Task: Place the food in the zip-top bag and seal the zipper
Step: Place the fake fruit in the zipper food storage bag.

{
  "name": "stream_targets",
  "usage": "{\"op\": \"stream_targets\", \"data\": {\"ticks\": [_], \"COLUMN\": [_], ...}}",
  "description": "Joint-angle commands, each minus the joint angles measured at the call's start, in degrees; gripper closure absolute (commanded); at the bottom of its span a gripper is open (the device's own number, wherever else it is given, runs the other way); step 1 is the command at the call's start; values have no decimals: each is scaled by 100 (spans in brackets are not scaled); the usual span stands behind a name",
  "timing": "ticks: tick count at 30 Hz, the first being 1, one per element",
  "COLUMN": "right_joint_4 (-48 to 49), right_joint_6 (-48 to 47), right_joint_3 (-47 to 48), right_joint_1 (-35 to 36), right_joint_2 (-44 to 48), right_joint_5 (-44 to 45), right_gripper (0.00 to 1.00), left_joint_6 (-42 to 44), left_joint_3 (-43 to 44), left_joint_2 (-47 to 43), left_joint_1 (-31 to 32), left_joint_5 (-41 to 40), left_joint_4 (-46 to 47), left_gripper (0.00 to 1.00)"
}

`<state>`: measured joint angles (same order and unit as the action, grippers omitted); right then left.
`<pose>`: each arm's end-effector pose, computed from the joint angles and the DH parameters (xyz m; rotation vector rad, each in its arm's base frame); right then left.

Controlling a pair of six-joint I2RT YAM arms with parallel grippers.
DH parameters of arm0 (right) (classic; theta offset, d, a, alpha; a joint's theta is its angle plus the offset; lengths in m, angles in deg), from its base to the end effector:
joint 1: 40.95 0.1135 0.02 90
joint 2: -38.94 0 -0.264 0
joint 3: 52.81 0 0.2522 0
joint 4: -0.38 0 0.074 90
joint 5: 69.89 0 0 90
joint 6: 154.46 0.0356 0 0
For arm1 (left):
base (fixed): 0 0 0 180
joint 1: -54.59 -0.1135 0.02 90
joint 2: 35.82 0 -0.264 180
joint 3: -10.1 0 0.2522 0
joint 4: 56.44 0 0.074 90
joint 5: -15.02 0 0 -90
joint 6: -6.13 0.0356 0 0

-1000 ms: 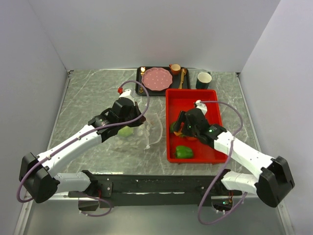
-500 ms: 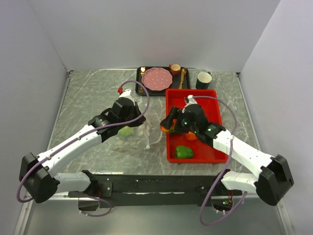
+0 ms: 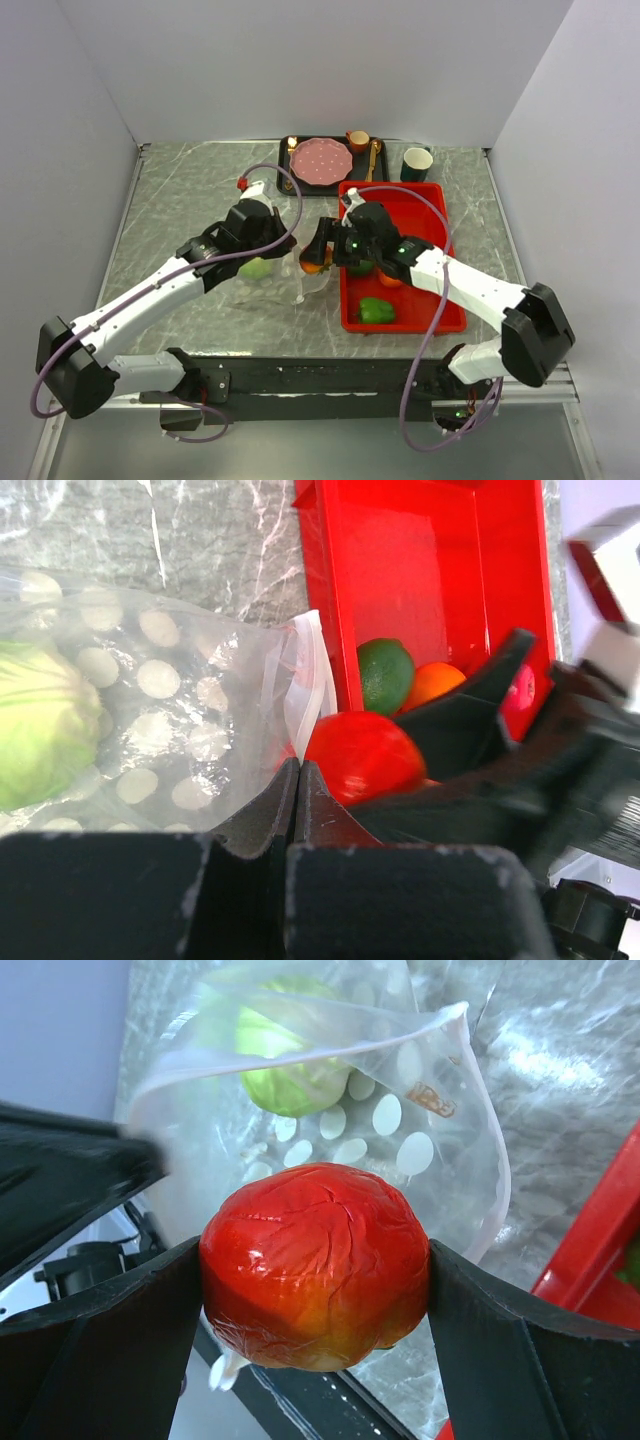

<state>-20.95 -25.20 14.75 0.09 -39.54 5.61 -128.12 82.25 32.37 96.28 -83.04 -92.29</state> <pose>0.2254 0.2081 0.2665 -0.1981 2.3090 1.0468 0.2022 -0.1734 0.3183 -0.1358 2.2072 -0.7229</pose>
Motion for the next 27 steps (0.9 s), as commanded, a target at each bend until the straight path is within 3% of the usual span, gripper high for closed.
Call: {"op": "stream_targets", "data": {"ticks": [1, 5, 11, 16, 21, 27], "right_joint_4": [63, 213, 28, -244, 81, -200], "right_joint_6": [-165, -174, -332, -358, -191, -121], "right_joint_3": [473, 587, 702, 658, 500, 447], "right_joint_1": [106, 150, 177, 177, 185, 168], "right_joint_2": [-326, -484, -353, -194, -256, 7], "right_joint_5": [-220, -431, -62, 289, -88, 745], "right_gripper": [26, 23, 6, 3, 0, 0], "left_joint_6": [30, 39, 22, 30, 65, 13], "left_joint_3": [146, 182, 173, 137, 181, 112], "left_joint_2": [-270, -297, -253, -244, -165, -314], "left_joint_1": [6, 6, 6, 6, 6, 6], "left_joint_5": [-170, -205, -232, -232, -170, -319], "left_joint_4": [-15, -68, -50, -6, 29, -24], "left_gripper": [99, 99, 99, 99, 99, 99]}}
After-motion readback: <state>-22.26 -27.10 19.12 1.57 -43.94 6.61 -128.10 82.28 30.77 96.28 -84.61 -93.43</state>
